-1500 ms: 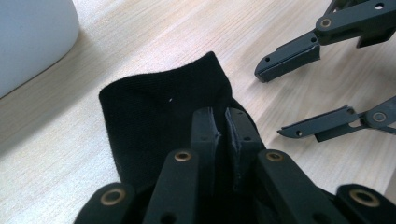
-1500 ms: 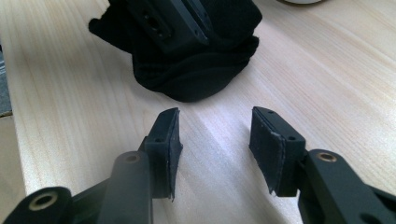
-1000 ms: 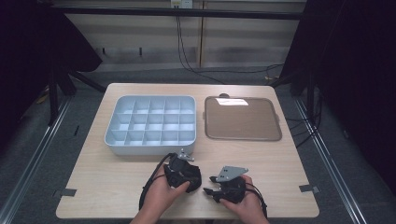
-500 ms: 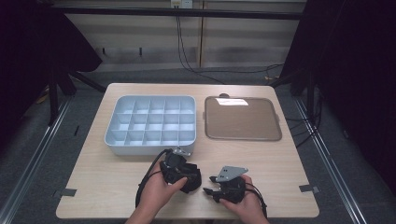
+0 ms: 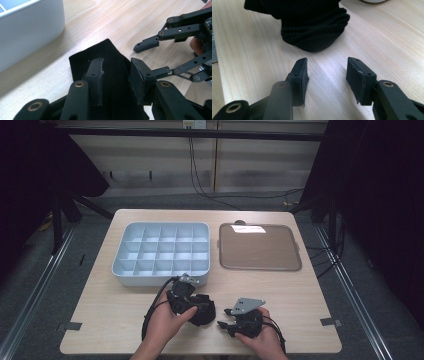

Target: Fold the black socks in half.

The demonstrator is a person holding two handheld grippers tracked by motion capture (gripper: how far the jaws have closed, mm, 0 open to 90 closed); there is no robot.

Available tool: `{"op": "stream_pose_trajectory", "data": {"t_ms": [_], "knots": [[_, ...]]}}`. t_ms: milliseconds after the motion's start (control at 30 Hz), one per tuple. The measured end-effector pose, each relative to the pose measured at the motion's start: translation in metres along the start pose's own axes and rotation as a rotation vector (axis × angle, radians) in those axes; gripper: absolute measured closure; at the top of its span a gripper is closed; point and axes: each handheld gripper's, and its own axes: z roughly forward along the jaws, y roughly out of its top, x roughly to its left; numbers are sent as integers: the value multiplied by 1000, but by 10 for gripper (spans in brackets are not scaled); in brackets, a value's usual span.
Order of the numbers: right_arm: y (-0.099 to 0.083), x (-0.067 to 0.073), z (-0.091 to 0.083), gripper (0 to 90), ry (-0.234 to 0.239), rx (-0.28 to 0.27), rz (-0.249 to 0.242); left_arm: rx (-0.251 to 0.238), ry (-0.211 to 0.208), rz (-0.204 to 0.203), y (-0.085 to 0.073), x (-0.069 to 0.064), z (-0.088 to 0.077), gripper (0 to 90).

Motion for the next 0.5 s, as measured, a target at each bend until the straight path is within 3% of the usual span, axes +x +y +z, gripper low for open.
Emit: {"op": "stream_pose_trajectory", "data": {"t_ms": [200,500], "knots": [[0,0,0,520,1,-1,-1,-26,8,-24,1,8,-10,600],[0,0,1,519,4,-6,-1,-11,41,-70,-4,24,-16,535]]}}
